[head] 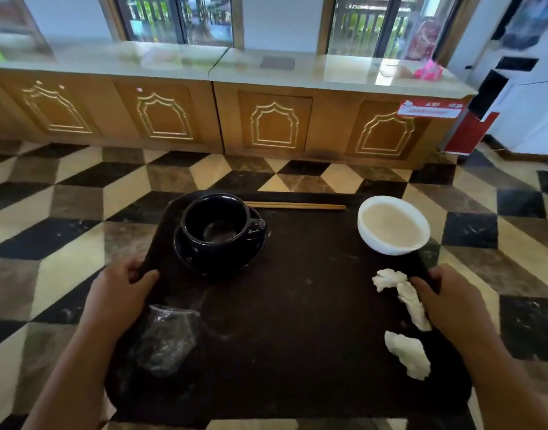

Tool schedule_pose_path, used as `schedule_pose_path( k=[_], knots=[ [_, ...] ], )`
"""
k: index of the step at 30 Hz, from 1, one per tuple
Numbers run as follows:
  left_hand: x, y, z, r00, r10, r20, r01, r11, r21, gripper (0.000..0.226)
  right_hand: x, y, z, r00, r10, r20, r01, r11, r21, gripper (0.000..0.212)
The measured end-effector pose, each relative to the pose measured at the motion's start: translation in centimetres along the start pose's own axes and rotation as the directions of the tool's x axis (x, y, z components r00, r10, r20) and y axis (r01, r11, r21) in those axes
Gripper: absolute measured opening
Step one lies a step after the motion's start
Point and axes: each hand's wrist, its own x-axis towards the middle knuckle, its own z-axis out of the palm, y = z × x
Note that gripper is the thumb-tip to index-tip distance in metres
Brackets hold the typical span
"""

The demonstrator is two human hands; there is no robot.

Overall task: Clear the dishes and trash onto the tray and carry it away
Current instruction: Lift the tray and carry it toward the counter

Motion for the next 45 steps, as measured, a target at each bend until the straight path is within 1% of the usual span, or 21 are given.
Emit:
schedule_pose_path(
  k=[2, 8, 13, 18, 20, 23, 28, 32, 35, 40, 42, 45],
  knots=[
    [1.6, 0.1, 0.0, 1.0, -0.01, -0.005, 0.01, 1.0, 0.007, 0.007, 1.8, -1.2, 0.7, 1.0, -0.011, 0.004, 0.011, 1.0, -0.004, 0.014],
    [7.5, 1.5, 1.3, 0.999, -0.02, -0.033, 0.021, 0.999, 0.037, 0.006, 8.4, -4.2, 2.8, 0.999, -0.01, 0.039, 0.011, 1.0, -0.024, 0.017],
    [14.2, 3.7, 4.0, 0.999, -0.027, -0.047, 0.029, 0.998, 0.051, 0.004, 16.0, -6.7, 4.9, 0.999, -0.035, 0.024, 0.035, 0.999, -0.008, 0.018],
    [23.8, 6.6, 7.1, 0.998, -0.036, -0.049, 0.042, 0.991, 0.127, 0.012, 25.6, -10.0, 7.4, 0.998, -0.061, 0.016, 0.06, 0.997, 0.054, 0.017],
    [27.6, 7.7, 8.7, 0.997, -0.067, -0.042, 0.071, 0.991, 0.112, 0.011, 30.0, -11.6, 7.9, 0.998, -0.06, 0.027, 0.058, 0.996, 0.062, 0.015],
    [32.5, 9.3, 10.9, 0.994, -0.102, -0.047, 0.105, 0.993, 0.057, 0.01, 36.0, -14.0, 8.5, 0.996, -0.08, 0.032, 0.079, 0.995, 0.055, 0.015],
    [39.6, 11.7, 13.0, 0.987, -0.153, -0.042, 0.155, 0.987, 0.048, 0.012, 44.4, -17.8, 9.3, 0.992, -0.119, 0.039, 0.121, 0.992, -0.028, 0.021],
    [44.9, 12.6, 14.3, 0.983, -0.183, -0.016, 0.184, 0.982, 0.046, 0.014, 49.5, -20.6, 10.2, 0.992, -0.12, 0.049, 0.122, 0.992, -0.041, 0.023],
    [49.2, 13.1, 15.2, 0.982, -0.187, -0.004, 0.187, 0.98, 0.066, 0.013, 53.0, -22.8, 11.4, 0.99, -0.115, 0.077, 0.117, 0.993, -0.031, 0.018],
    [58.1, 14.3, 17.1, 0.984, -0.177, 0.003, 0.176, 0.982, 0.062, 0.01, 59.8, -27.1, 14.4, 0.991, -0.099, 0.092, 0.101, 0.995, -0.02, 0.015],
    [62.7, 14.9, 17.9, 0.987, -0.16, -0.011, 0.16, 0.986, 0.055, 0.006, 63.1, -29.3, 15.7, 0.993, -0.085, 0.084, 0.085, 0.996, 0.004, 0.016],
    [70.0, 16.0, 19.0, 0.989, -0.147, -0.012, 0.148, 0.988, 0.036, 0.009, 68.5, -33.1, 17.6, 0.996, -0.085, 0.038, 0.084, 0.996, 0.011, 0.017]
  ],
)
